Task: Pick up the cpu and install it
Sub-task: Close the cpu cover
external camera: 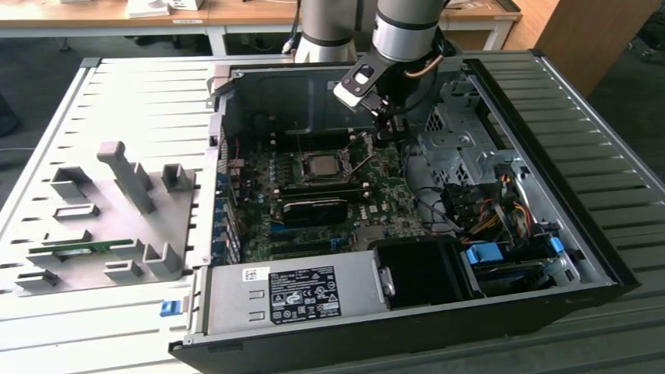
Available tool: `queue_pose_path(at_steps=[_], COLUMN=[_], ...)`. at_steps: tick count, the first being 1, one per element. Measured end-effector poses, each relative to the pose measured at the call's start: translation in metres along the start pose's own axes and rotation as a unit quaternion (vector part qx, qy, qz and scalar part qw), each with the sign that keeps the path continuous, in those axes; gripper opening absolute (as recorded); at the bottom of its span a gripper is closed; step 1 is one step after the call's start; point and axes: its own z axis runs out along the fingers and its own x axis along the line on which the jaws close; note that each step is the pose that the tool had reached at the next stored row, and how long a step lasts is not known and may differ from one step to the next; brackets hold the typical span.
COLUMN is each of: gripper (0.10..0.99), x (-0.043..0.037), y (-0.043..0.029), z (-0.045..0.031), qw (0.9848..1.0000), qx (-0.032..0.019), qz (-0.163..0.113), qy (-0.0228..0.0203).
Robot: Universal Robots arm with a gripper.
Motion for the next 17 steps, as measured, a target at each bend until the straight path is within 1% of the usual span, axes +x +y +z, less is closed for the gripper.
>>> queue_pose_path(at_steps=[3, 7, 11, 17], gripper=[0.122, 0.122, 0.122, 0.122], x=[0.0001, 0.0003, 0.0005, 0.0007], y=[-0.0031, -0.0053, -0.0104, -0.0138], z=[0.0000, 0.0001, 0.0001, 0.0001], qw=[1.0000, 1.0000, 1.0000, 1.0000], qx=[0.0000, 0.0000, 0.0000, 0.0000], qz=[0.000, 0.000, 0.000, 0.000], qy=[0.0000, 0.0000, 0.0000, 0.0000])
